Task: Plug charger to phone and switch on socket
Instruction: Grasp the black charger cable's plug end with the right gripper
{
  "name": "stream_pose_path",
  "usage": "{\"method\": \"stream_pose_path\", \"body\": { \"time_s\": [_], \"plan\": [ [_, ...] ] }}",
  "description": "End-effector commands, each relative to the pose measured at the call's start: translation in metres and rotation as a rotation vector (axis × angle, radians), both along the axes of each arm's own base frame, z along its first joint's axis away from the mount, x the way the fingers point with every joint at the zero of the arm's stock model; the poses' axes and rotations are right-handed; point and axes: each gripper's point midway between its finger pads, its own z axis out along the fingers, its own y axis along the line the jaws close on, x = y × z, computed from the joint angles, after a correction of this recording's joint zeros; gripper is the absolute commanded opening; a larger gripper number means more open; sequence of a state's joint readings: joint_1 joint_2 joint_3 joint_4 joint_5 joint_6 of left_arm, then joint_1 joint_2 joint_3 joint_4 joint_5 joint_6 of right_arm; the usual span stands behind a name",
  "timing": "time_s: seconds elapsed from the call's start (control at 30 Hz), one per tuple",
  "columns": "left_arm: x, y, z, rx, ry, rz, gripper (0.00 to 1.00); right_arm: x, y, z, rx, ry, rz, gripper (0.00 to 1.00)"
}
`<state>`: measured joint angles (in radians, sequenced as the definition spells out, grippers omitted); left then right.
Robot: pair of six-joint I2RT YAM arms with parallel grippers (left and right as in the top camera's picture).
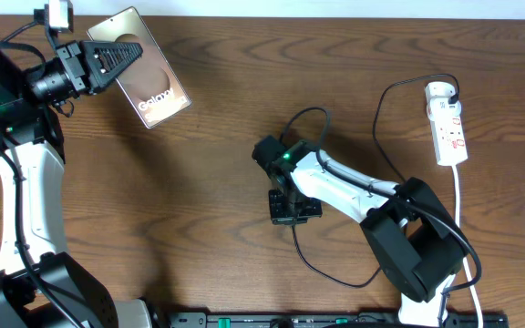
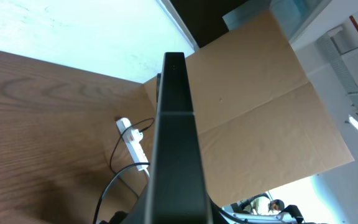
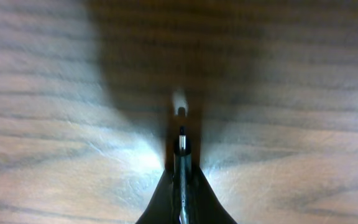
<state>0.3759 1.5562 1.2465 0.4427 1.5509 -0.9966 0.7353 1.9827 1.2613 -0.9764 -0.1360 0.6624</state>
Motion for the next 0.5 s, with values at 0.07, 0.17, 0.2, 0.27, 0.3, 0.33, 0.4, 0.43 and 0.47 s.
{"method": "stream_pose_path", "body": {
  "time_s": [0.07, 0.17, 0.2, 0.27, 0.3, 0.33, 0.4, 0.43, 0.47],
  "plan": [
    [-0.005, -0.002, 0.009, 0.017, -0.038, -0.020, 0.08, -0.015, -0.008, -0.024, -0.051, 0.092, -0.011, 0.01],
    [-0.005, -0.002, 0.009, 0.017, -0.038, -0.020, 0.08, -0.016, -0.008, -0.024, -0.050, 0.096, -0.013, 0.01],
    [-0.005, -0.002, 0.009, 0.017, -0.039, -0.020, 0.08, -0.015, -0.008, -0.025, -0.050, 0.095, -0.013, 0.01],
    [-0.005, -0.002, 0.009, 0.017, -0.038, -0.020, 0.08, -0.014, -0.007, -0.025, -0.045, 0.090, -0.014, 0.01],
    [-0.005, -0.002, 0.009, 0.017, -0.039, -0.020, 0.07, -0.014, -0.007, -0.025, -0.043, 0.091, -0.015, 0.01],
    [-0.005, -0.002, 0.009, 0.017, -0.039, -0.020, 0.08, -0.013, -0.006, -0.023, -0.039, 0.091, -0.016, 0.01],
    [-0.005, -0.002, 0.009, 0.017, -0.038, -0.020, 0.07, -0.006, -0.001, -0.019, -0.011, 0.082, 0.008, 0.01],
    [-0.005, -0.002, 0.009, 0.017, -0.039, -0.020, 0.07, 0.003, 0.003, -0.012, 0.010, 0.065, 0.025, 0.01],
    [-0.005, -0.002, 0.009, 0.017, -0.038, -0.020, 0.07, 0.015, 0.008, -0.002, 0.036, 0.041, 0.038, 0.01]
  ]
}}
